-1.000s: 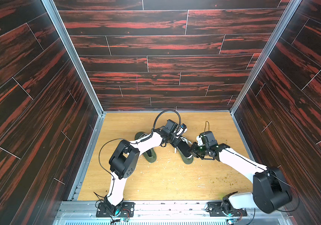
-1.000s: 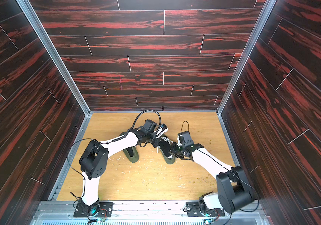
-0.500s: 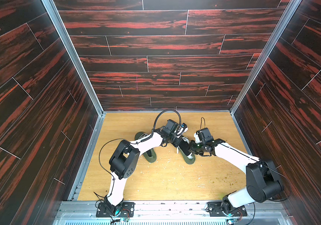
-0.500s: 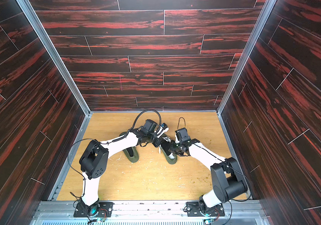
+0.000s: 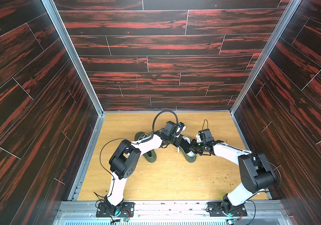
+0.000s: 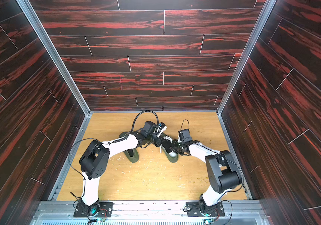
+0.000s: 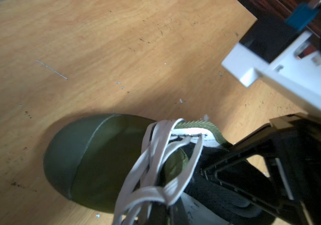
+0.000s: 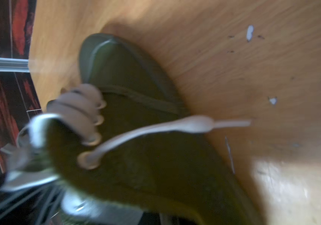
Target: Insert the insole into the shoe
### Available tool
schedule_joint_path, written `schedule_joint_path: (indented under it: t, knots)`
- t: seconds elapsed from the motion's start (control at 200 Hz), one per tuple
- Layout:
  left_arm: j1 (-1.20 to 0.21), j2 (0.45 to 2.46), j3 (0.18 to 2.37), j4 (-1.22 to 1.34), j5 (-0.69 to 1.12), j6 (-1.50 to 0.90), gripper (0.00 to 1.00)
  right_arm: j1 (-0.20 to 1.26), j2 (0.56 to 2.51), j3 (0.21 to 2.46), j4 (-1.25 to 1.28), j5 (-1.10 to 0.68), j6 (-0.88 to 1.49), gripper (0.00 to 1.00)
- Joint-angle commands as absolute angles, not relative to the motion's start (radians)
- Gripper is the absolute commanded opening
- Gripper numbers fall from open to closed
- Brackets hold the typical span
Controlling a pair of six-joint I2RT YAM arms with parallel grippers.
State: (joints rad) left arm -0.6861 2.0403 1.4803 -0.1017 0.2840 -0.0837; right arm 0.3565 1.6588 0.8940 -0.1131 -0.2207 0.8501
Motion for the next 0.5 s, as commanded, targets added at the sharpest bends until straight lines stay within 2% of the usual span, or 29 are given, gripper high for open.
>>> schedule_joint_path:
  t: [0.0, 0.225, 0.451, 0.496]
  knots:
    - [-0.696, 1.967, 1.473, -0.057, 0.322, -0.113, 0.00, 0.356, 1.705, 0.939, -0.095, -0.197, 0.872, 0.11]
    - [-0.698, 1.968, 1.483, -0.079, 0.340, -0.092, 0.00, 0.369, 1.770, 1.033, -0.228, -0.118, 0.792, 0.12]
    - [-0.698, 1.954, 1.483, -0.117, 0.286, -0.122, 0.00, 0.370, 1.787, 0.984, -0.316, 0.014, 0.673, 0.20]
    - [-0.698, 1.954, 1.481, -0.118, 0.271, -0.136, 0.00, 0.375, 1.779, 0.985, -0.329, 0.019, 0.657, 0.24]
